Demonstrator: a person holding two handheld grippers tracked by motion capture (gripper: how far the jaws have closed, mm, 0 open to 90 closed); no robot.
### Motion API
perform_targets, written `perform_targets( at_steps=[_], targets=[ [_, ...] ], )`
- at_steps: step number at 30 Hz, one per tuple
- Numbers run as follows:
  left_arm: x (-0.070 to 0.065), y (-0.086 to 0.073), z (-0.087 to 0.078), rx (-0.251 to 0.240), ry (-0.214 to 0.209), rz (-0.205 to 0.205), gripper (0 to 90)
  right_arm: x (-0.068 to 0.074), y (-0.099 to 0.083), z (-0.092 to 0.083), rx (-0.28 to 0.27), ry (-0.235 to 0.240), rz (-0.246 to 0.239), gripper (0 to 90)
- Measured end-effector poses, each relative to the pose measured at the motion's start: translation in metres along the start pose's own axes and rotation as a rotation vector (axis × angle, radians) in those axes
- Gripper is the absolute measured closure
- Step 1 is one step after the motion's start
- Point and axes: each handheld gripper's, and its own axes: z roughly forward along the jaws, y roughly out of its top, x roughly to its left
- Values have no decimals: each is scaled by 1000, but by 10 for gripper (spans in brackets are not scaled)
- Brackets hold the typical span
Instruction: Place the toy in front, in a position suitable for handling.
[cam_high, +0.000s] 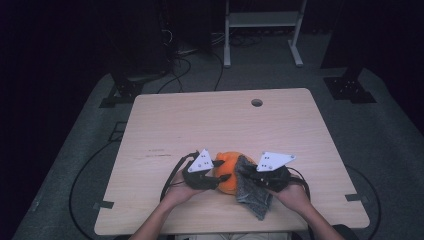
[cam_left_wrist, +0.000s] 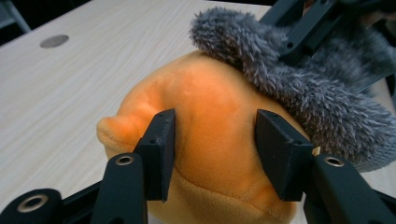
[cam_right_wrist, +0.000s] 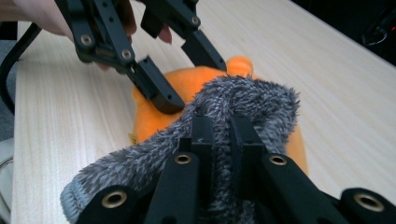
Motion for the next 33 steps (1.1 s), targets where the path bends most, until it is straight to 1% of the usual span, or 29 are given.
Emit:
perform_targets(
  at_steps=[1,3,4,5,7,8,10,12,14,15,17,19,20,22,23,24,26,27,28,30,32,33],
  targets=[
    [2,0,-2,-28,-23,-35,441,0,-3,0,-1,5,10,817],
    [6,1,-3,-86,-62,-102,297,3,-11,0,-9,11,31,817],
    [6,1,-2,-95,-60,-116,297,3,-11,0,-9,11,31,817],
    [5,2,0,-87,-45,-104,313,4,-12,0,-9,13,31,817],
    [2,2,4,-46,-2,-63,365,4,-14,-3,-2,14,31,817],
    [1,0,5,-38,9,-54,378,3,-16,-4,4,14,32,817],
    [1,-2,4,-32,12,-50,389,3,-19,-5,6,16,37,817],
    [2,-4,3,-30,9,-51,413,-1,-28,-10,32,14,49,817],
    [2,-5,3,-25,10,-50,419,-2,-31,-12,36,12,51,817],
    [2,-5,3,-23,12,-49,425,-4,-33,-15,36,9,61,817],
    [3,-6,3,-19,8,-46,432,-7,-32,-19,15,10,78,817],
    [3,-6,2,-17,5,-43,438,-13,-25,-21,-19,-1,88,817],
    [3,-6,2,-16,0,-40,438,-13,-25,-21,-19,-1,88,817],
    [3,-7,0,-11,-4,-35,441,-16,-18,-17,-23,1,83,816],
    [3,-6,-1,-14,-11,-38,438,-18,-15,-15,-20,8,85,816],
    [3,-5,-3,-21,-22,-35,423,-18,-13,-11,-13,24,83,817],
    [3,-1,-8,-61,-29,-22,361,-16,-11,-6,-1,48,74,817],
    [2,1,-9,-85,-29,-17,353,-14,-11,-5,-1,64,68,817],
    [2,2,-8,-97,-24,-16,357,-12,-10,-4,-3,77,63,817],
    [2,5,-1,-50,0,-14,381,-7,-8,-2,-9,82,49,817],
    [3,4,4,-18,15,-21,425,-4,-8,-2,-6,67,42,817],
    [3,2,4,-14,19,-23,437,-5,-10,-2,-7,65,46,817]
  ],
)
